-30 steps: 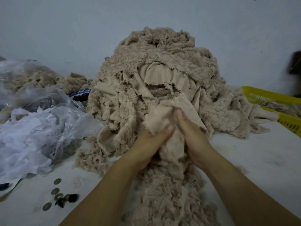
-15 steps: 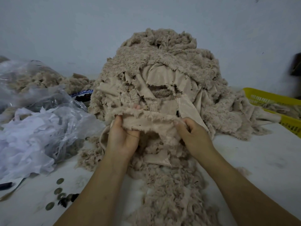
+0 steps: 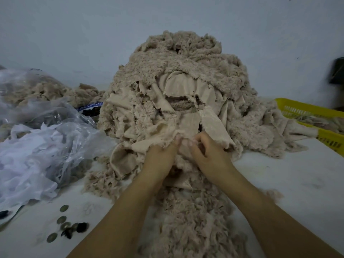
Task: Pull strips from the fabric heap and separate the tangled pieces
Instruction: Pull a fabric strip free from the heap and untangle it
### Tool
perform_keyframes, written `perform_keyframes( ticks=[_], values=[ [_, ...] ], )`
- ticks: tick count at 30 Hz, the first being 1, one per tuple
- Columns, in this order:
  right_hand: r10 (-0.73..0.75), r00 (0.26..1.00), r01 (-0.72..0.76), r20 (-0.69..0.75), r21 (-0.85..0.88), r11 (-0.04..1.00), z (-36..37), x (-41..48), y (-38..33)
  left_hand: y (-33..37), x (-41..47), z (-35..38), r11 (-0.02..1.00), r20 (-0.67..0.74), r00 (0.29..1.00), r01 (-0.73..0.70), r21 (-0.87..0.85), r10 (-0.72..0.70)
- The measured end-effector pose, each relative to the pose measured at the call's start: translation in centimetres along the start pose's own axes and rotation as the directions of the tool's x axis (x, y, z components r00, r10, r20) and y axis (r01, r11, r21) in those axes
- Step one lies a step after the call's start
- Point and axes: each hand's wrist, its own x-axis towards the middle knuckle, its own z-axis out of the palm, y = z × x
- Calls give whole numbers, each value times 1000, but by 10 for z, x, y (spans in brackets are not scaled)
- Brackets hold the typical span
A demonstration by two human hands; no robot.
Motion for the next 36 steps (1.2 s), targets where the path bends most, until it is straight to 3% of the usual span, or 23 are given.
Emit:
perform_keyframes(
  ticks=[3, 7, 12, 18, 20, 24, 27, 31, 33, 36],
  values=[
    [24, 998, -15, 53, -168, 986, 2, 2, 6, 4, 1, -2, 966, -62, 995, 65, -251, -83],
    [81, 995, -93, -61, -225, 970, -5, 9, 17, 9, 2, -7, 778, 78, 995, 102, -619, -68],
    [121, 988, -144, -98, -276, 950, 1, 14, 24, 13, 0, -8, 677, 207, 975, 202, -708, -75],
    [374, 922, -387, -100, -255, 886, -11, 20, 46, 12, 17, -32, 434, 167, 977, 210, -876, -135],
    [333, 936, -349, -112, -178, 920, -10, 16, 43, 10, 21, -34, 390, 169, 972, 220, -894, -162],
    [137, 979, -130, -154, 52, 990, 0, 5, 19, 5, 19, -30, 433, 236, 961, 276, -858, -144],
    [88, 995, -74, -53, 219, 973, 4, 3, 8, 4, 15, -23, 507, 328, 937, 341, -792, -119],
    [-17, 997, 10, 72, 98, 995, 12, 4, 8, 1, 11, -11, 616, 424, 899, 395, -681, -108],
    [-58, 998, 58, -12, -9, 998, 14, 7, 10, 2, 9, -8, 615, 447, 887, 416, -670, -113],
    [24, 993, -26, -118, -23, 999, 10, 11, 16, 1, 7, -4, 668, 427, 902, 356, -653, -63]
  ],
)
